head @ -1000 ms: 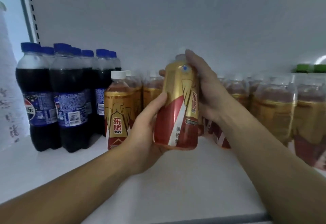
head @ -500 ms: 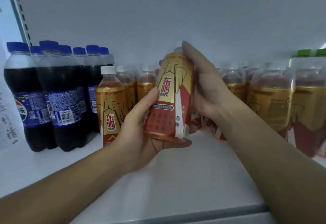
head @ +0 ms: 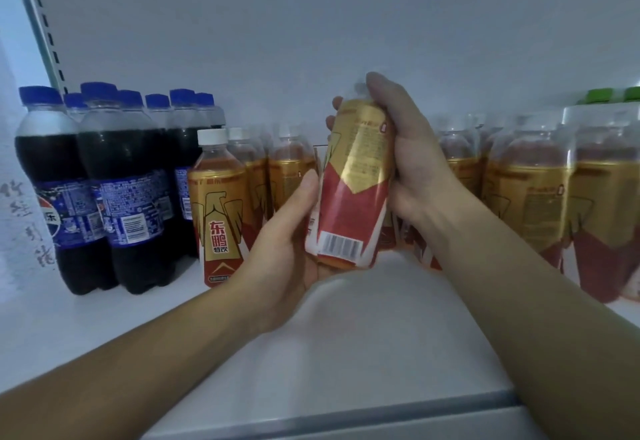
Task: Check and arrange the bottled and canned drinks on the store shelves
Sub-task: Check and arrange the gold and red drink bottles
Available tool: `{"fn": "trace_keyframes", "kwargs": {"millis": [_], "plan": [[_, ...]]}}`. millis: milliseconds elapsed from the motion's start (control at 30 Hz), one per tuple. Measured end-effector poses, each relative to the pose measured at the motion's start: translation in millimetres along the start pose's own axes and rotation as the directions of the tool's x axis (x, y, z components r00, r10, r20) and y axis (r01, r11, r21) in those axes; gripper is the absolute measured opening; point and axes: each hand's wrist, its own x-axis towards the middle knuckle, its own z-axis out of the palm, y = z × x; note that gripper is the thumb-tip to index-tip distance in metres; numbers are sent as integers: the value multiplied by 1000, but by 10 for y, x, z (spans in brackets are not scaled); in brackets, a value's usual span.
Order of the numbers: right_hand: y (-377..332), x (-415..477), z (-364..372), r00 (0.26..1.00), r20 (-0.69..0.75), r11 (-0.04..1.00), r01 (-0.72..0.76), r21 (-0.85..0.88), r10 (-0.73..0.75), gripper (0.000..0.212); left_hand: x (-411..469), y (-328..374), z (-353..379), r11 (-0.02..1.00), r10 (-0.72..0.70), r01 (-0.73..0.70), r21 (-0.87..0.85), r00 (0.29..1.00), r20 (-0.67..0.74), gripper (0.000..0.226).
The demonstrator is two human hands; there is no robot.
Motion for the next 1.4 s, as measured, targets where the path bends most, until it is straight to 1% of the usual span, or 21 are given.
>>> {"fn": "trace_keyframes", "kwargs": {"millis": [67,100,167,233,300,367,467,533,633,700,767,833,867,933,1067,1133,1167,1200,1267,1333,1400], "plan": [[24,34,10,997,-51,997,64,-37,-66,78,28,-20,8,992,68,-64,107,997,-36,53],[28,42,15,996,-47,996,79,-32,-81,82,34,-23,1,989,82,-75,130,995,-55,54],[24,32,11,998,5,998,64,7,-64,66,15,2,-25,997,58,-53,65,995,-77,54],[-3,-1,4,996,85,999,2,48,-6,39,-26,54,-46,993,-44,42,-108,999,-17,61],[-17,-28,-2,992,123,995,-45,86,34,34,-51,79,-42,977,-115,126,-171,991,73,64],[-29,-40,11,994,96,993,-61,101,51,37,-31,45,-28,991,-105,108,-75,994,43,62],[-46,-34,28,999,27,990,-20,140,17,28,29,-4,-20,985,32,-18,173,996,-80,61],[-27,-22,36,1000,16,991,14,132,-17,37,28,-23,-55,943,136,-104,316,987,-82,68],[6,-8,34,999,30,994,29,106,-32,46,3,-41,-84,912,183,-140,386,980,-75,59],[1,-5,25,998,60,996,1,91,-7,44,10,-46,-83,942,147,-122,312,987,-59,54],[-22,-18,32,995,96,994,-45,103,35,30,9,-20,-81,992,89,-86,89,995,-34,45],[-34,-33,23,993,101,995,-73,70,66,28,-9,12,-83,994,11,-7,-108,999,37,54],[-36,-41,26,992,94,995,-84,52,79,29,-5,5,-93,991,-17,26,-132,997,71,60],[-20,-30,39,996,56,997,-66,40,64,31,-7,-5,-72,995,-19,25,-93,998,68,61],[29,54,16,988,-91,992,122,-30,-125,56,49,-27,-47,992,98,-96,77,995,-17,51],[34,38,29,994,-63,996,93,9,-93,66,62,-38,-91,994,97,-94,63,995,-36,50],[31,20,37,998,-30,998,53,32,-52,66,68,-28,-119,997,73,-73,7,997,-36,51],[23,4,42,1000,6,999,8,42,-9,59,53,-14,-140,998,36,-38,-53,999,-32,55],[4,-29,40,998,49,998,-45,35,44,36,-2,3,-159,991,-32,38,-126,998,49,65],[3,-31,34,999,24,999,-27,34,26,33,-43,-1,-136,995,-36,42,-91,997,67,67],[21,1,24,999,-9,999,52,4,-52,41,59,58,-57,1000,30,-30,0,999,-13,61]]}}
